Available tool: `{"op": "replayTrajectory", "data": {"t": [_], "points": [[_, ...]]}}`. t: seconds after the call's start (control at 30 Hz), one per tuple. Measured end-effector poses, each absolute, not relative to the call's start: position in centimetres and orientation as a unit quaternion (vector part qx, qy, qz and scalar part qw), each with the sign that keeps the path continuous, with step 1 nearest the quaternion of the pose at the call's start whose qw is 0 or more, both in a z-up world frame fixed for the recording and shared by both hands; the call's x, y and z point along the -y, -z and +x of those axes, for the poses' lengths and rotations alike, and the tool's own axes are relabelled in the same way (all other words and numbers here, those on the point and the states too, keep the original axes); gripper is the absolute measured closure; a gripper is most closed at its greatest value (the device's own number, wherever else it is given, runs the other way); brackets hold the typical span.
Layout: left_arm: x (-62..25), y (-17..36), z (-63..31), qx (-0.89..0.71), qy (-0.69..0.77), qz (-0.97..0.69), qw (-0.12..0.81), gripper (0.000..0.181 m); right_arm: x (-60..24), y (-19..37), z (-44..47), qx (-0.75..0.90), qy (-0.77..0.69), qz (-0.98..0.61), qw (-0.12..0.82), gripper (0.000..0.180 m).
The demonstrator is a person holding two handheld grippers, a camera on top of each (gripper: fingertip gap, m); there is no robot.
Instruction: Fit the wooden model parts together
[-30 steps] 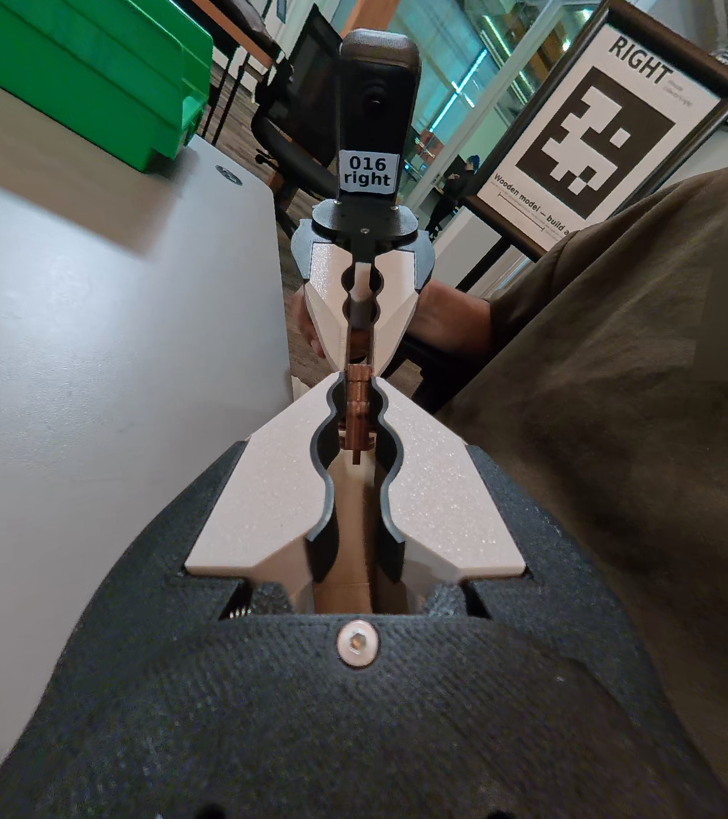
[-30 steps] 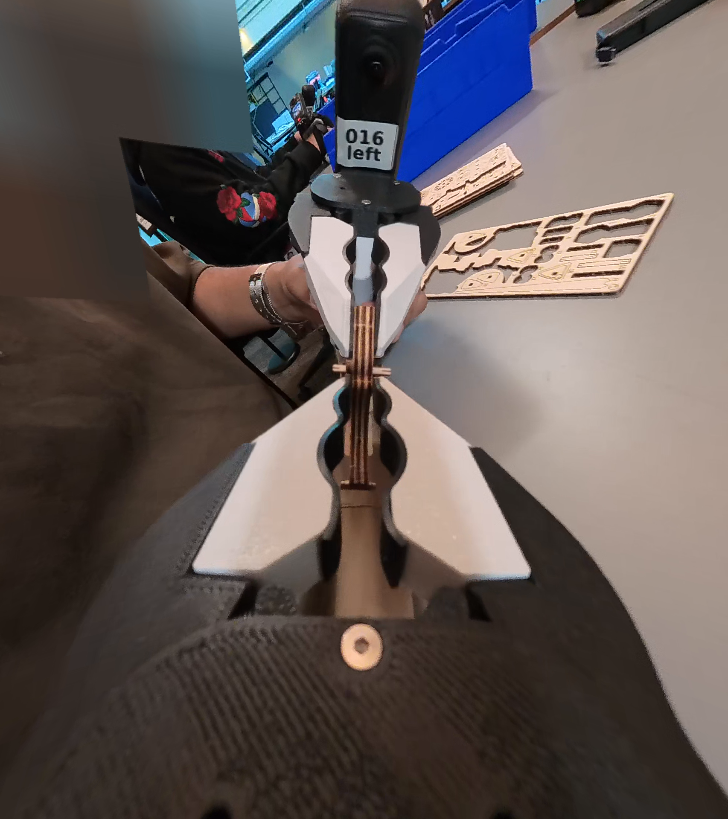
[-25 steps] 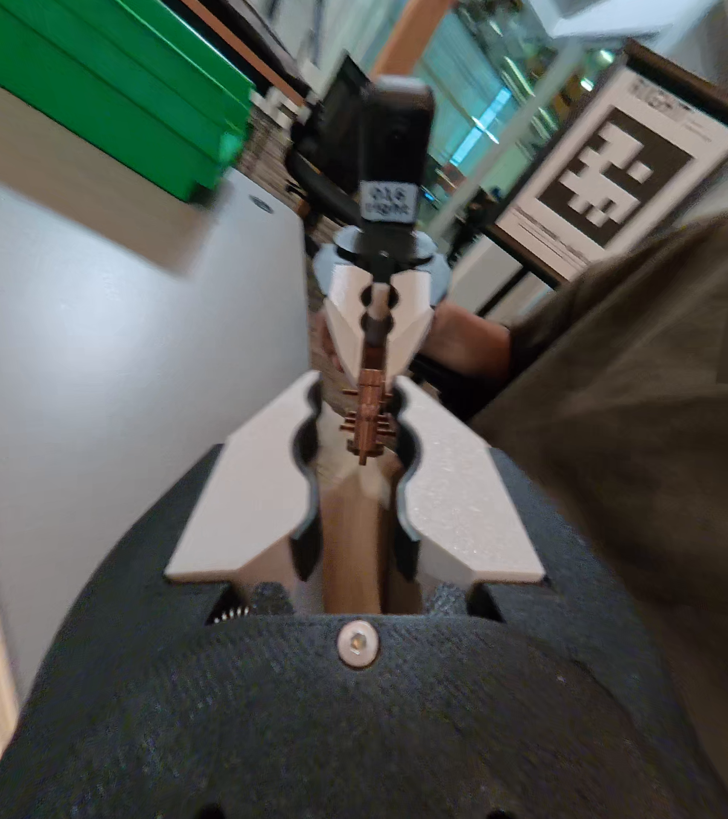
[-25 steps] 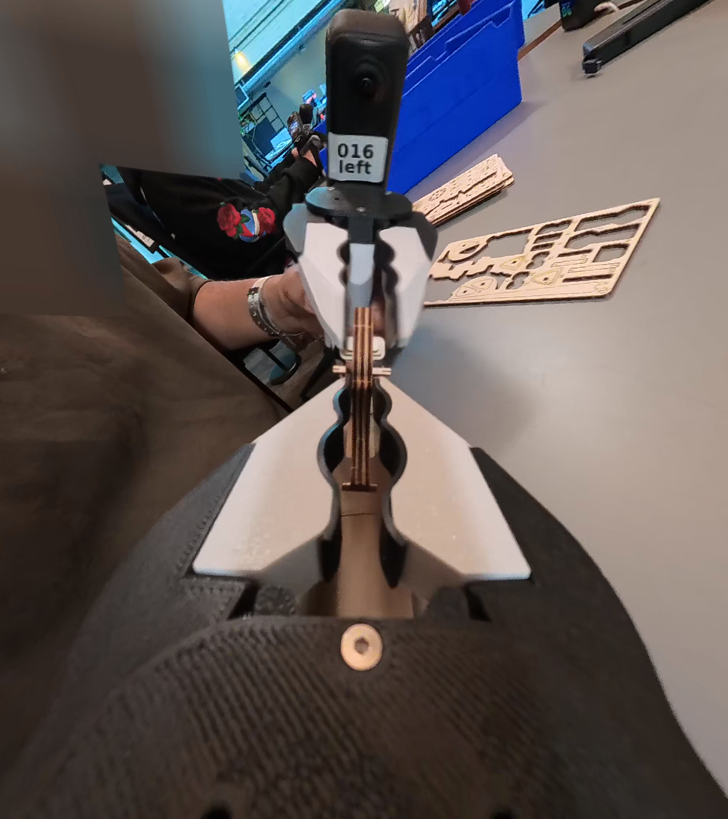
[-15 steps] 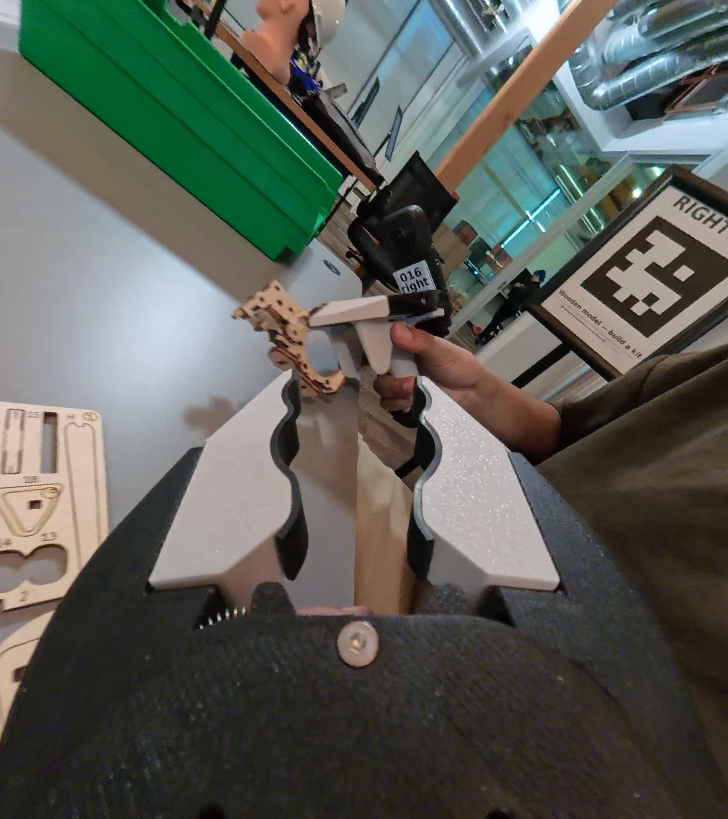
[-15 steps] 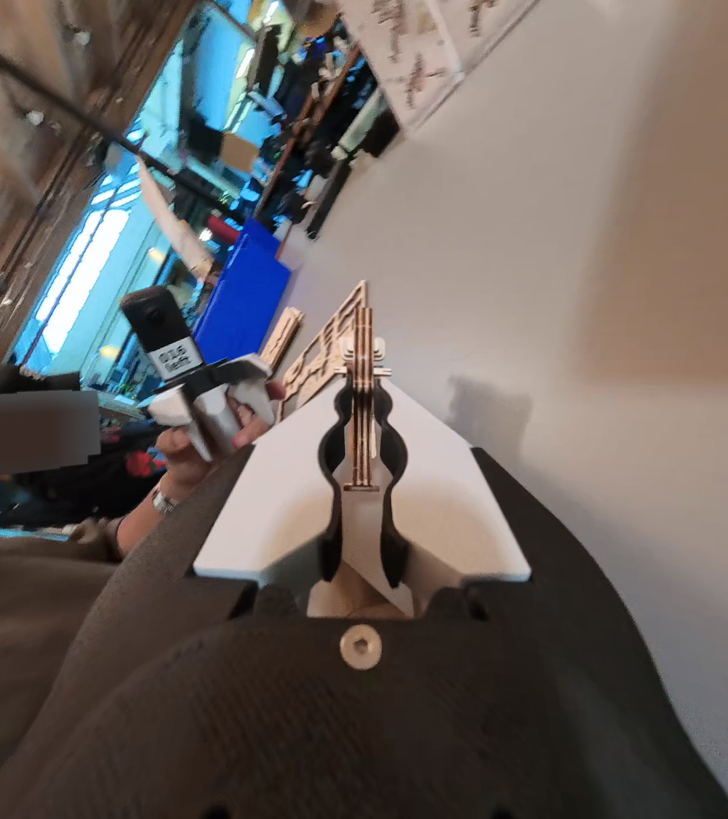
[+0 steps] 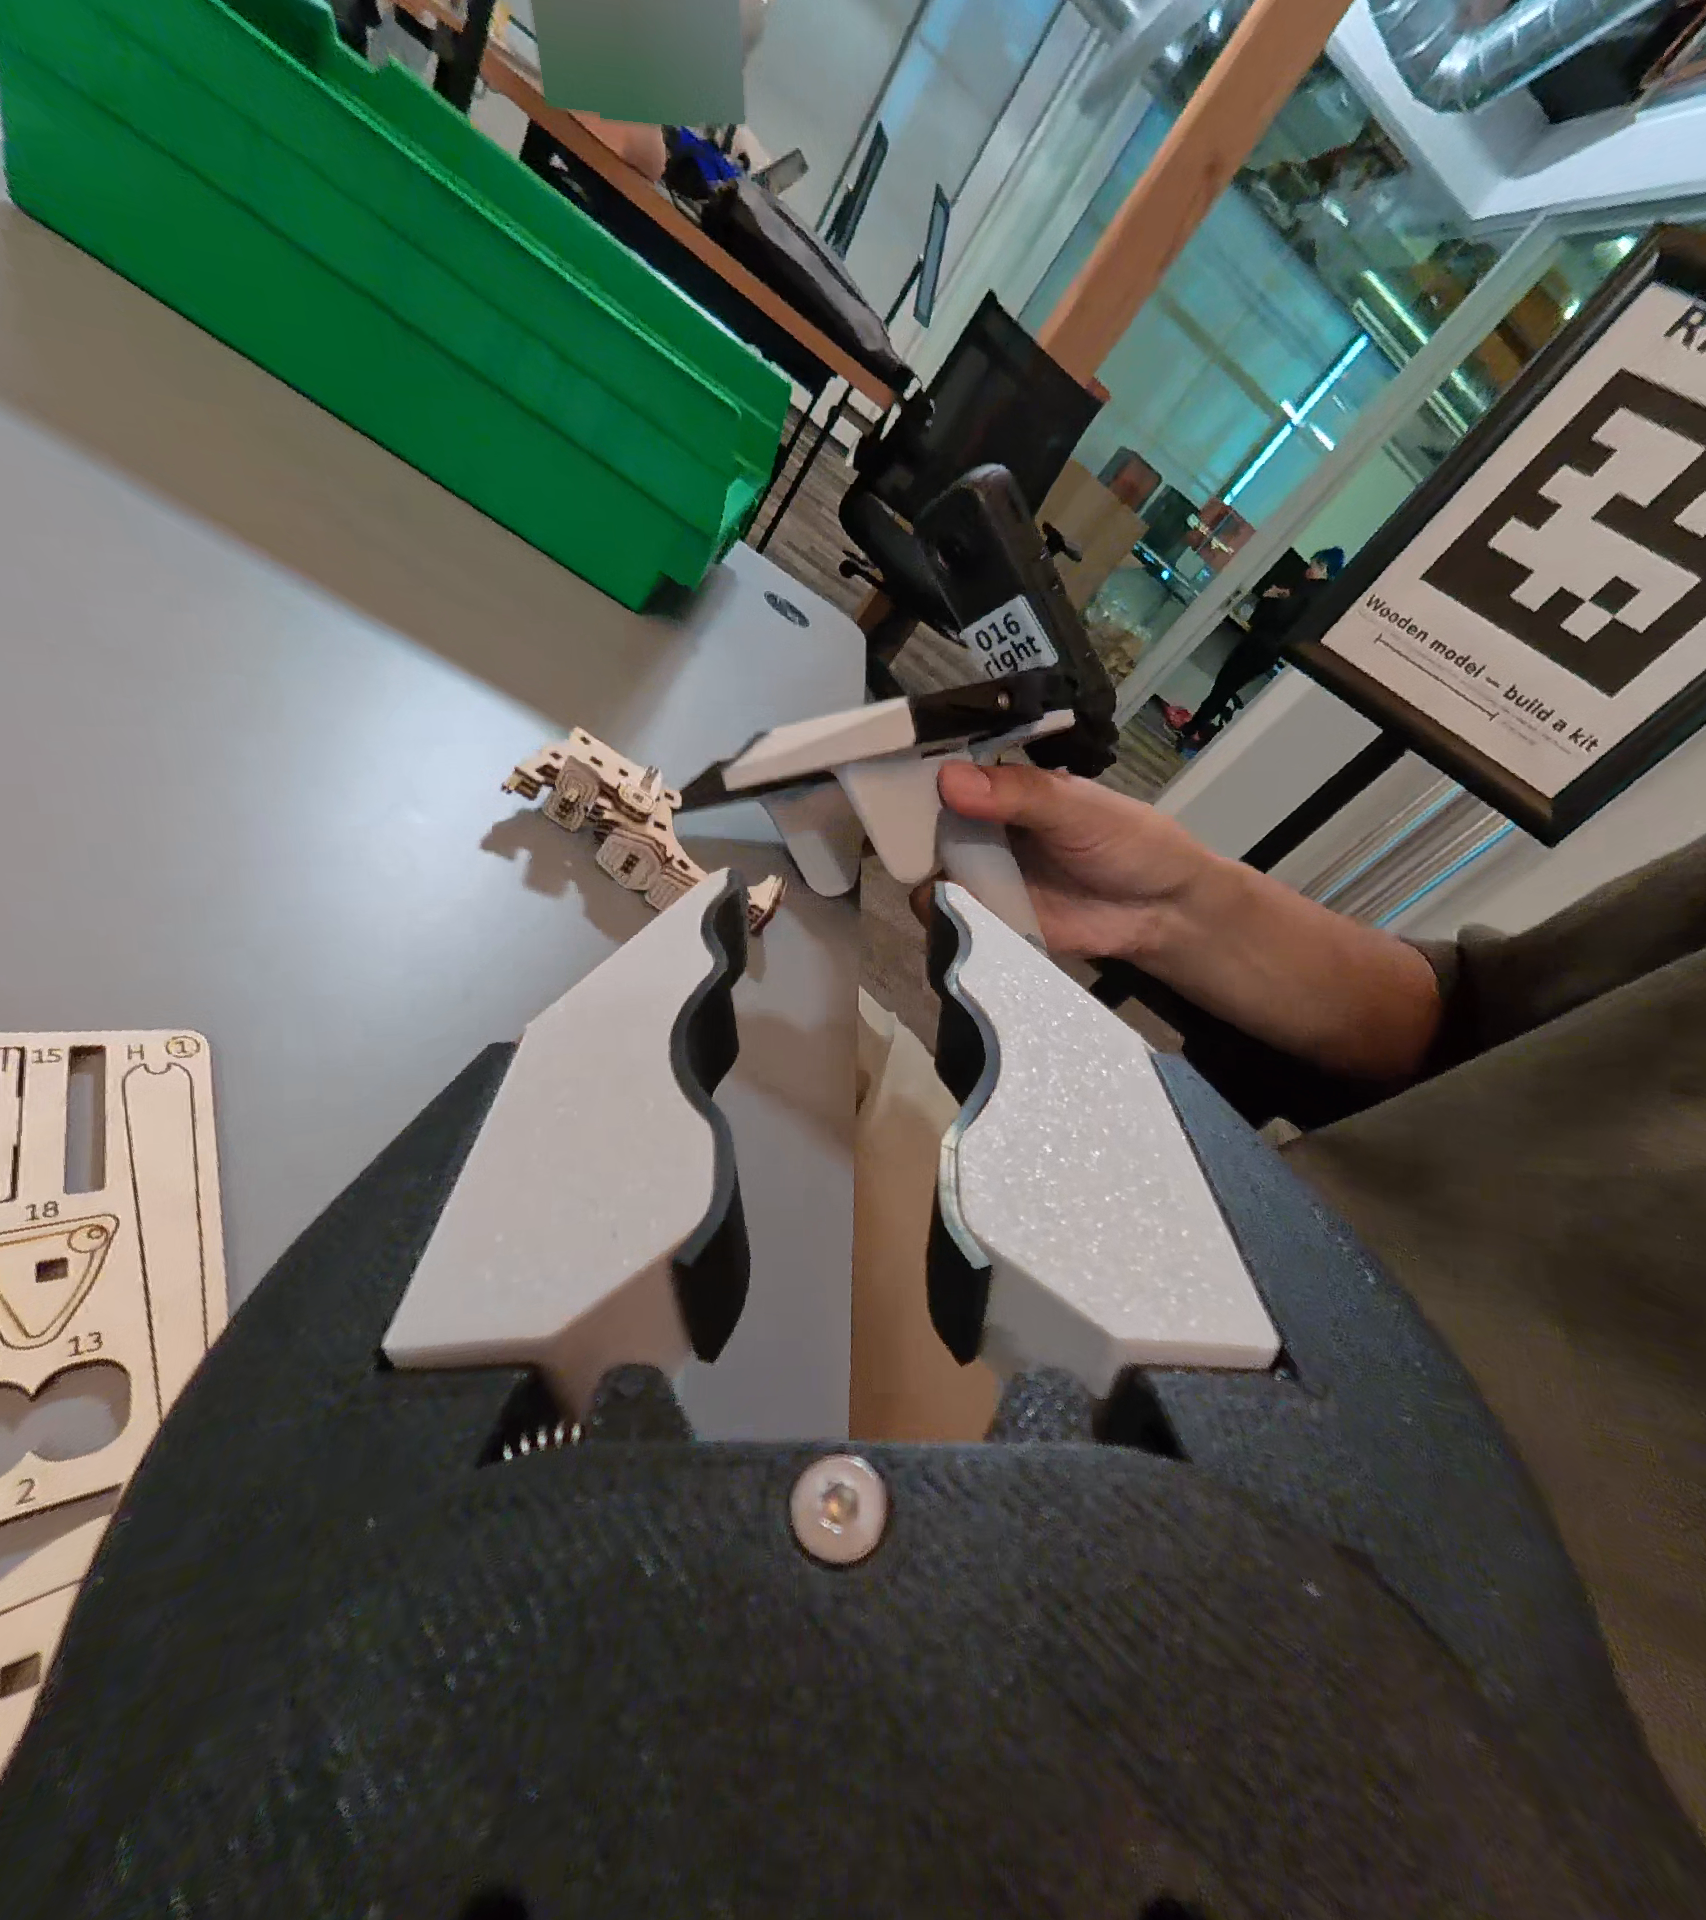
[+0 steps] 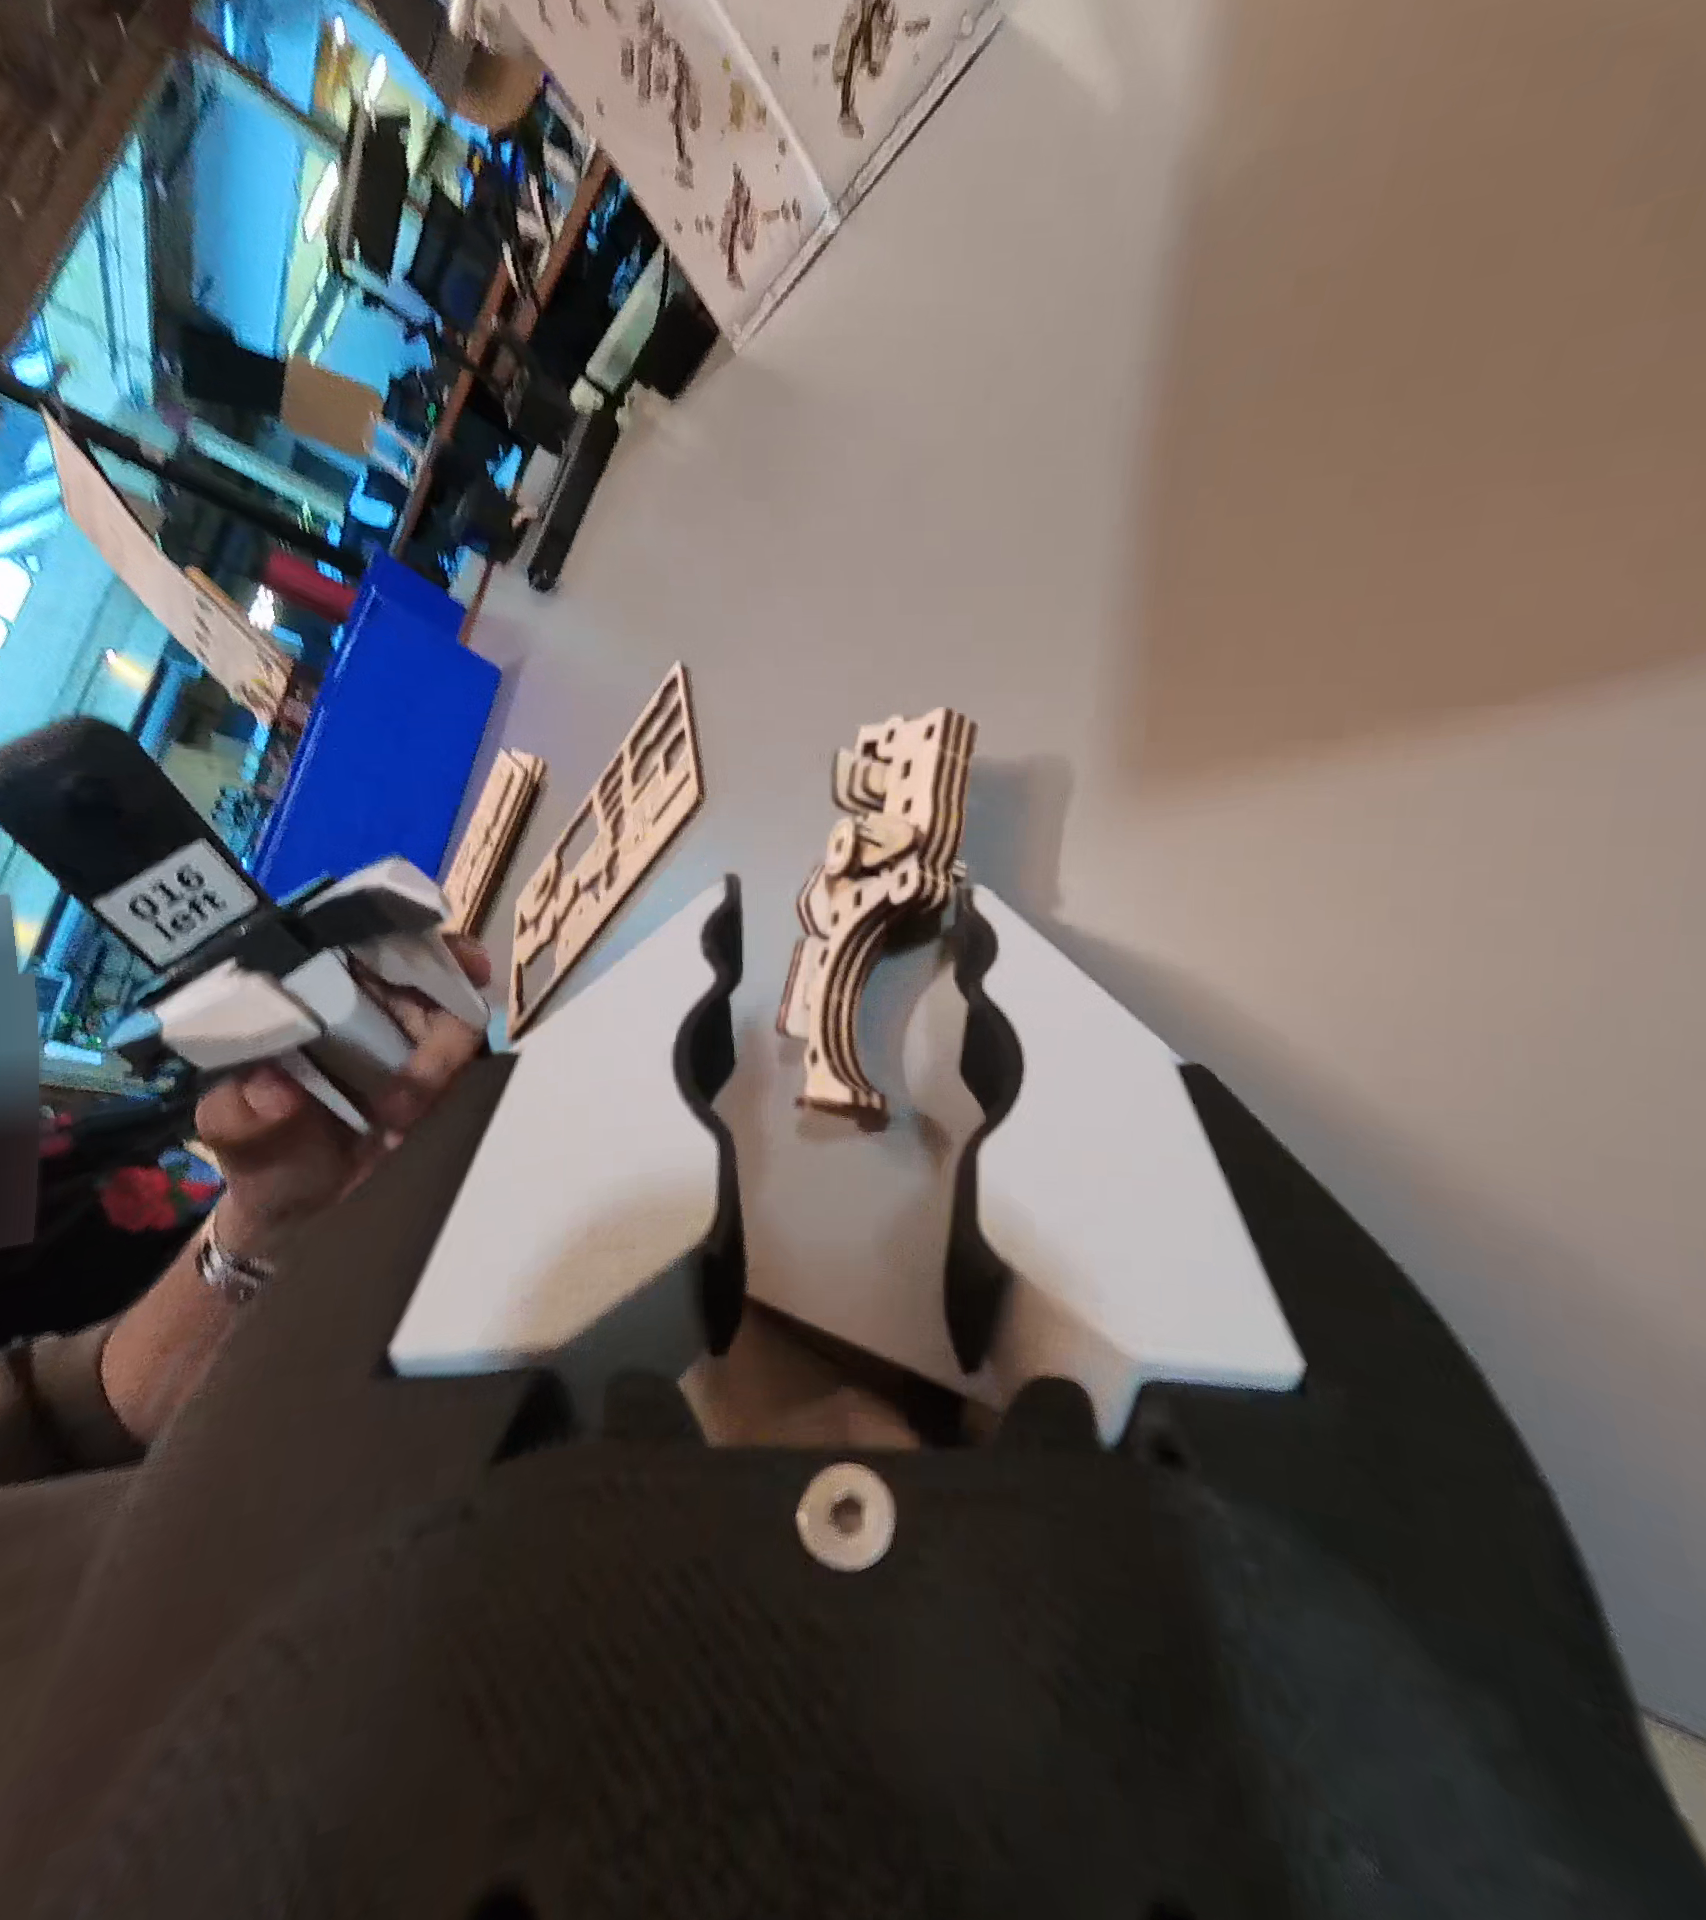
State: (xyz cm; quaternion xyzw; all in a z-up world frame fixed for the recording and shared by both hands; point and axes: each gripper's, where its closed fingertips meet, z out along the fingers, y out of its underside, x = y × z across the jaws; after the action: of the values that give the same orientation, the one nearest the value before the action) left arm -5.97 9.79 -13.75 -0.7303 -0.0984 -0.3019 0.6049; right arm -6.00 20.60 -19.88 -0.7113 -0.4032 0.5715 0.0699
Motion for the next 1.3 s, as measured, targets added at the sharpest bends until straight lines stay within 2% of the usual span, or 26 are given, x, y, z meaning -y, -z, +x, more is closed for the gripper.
{"op": "replayTrajectory", "data": {"t": [0.13, 0.2, 0.4, 0.57, 0.67, 0.9, 1.07, 1.2, 1.27, 1.3], "points": [[-9.6, 13.4, -6.2, 0.1, 0.295, -0.725, 0.614, 0.152, -21.2, 19.8, -4.4, 0.429, -0.563, -0.703, 0.068, 0.133], [-9.6, 13.4, -6.1, 0.098, 0.293, -0.727, 0.613, 0.152, -20.9, 20.0, -3.6, 0.447, -0.556, -0.698, 0.062, 0.141], [-9.8, 13.9, -5.7, 0.094, 0.292, -0.733, 0.607, 0.152, -16.2, 20.9, -3.1, 0.544, -0.514, -0.661, 0.052, 0.142], [-9.7, 14.0, -6.0, 0.1, 0.288, -0.734, 0.607, 0.152, -11.2, 20.3, -4.4, 0.609, -0.517, -0.599, 0.051, 0.127], [-9.4, 14.0, -6.4, 0.106, 0.287, -0.731, 0.61, 0.152, -10.2, 20.4, -4.1, 0.638, -0.51, -0.576, 0.043, 0.125], [-8.9, 13.9, -7.2, 0.12, 0.286, -0.724, 0.616, 0.152, -11.7, 16.6, -2.6, 0.619, -0.584, -0.525, 0.03, 0.139], [-8.7, 13.4, -8.2, 0.14, 0.268, -0.718, 0.627, 0.145, -15.2, 13.2, -3.4, 0.572, -0.631, -0.512, 0.109, 0.148], [-7.2, 11.4, -11.1, 0.139, 0.187, -0.703, 0.672, 0.143, -17.7, 13.8, -3.9, 0.605, -0.566, -0.512, 0.227, 0.153], [-5.5, 10.3, -12.9, 0.13, 0.135, -0.699, 0.69, 0.123, -18.3, 14.6, -4.2, 0.645, -0.495, -0.505, 0.291, 0.153], [-4.4, 10.2, -14.2, 0.144, 0.107, -0.703, 0.689, 0.118, -18.2, 15.1, -4.2, 0.667, -0.461, -0.494, 0.314, 0.152]]}}
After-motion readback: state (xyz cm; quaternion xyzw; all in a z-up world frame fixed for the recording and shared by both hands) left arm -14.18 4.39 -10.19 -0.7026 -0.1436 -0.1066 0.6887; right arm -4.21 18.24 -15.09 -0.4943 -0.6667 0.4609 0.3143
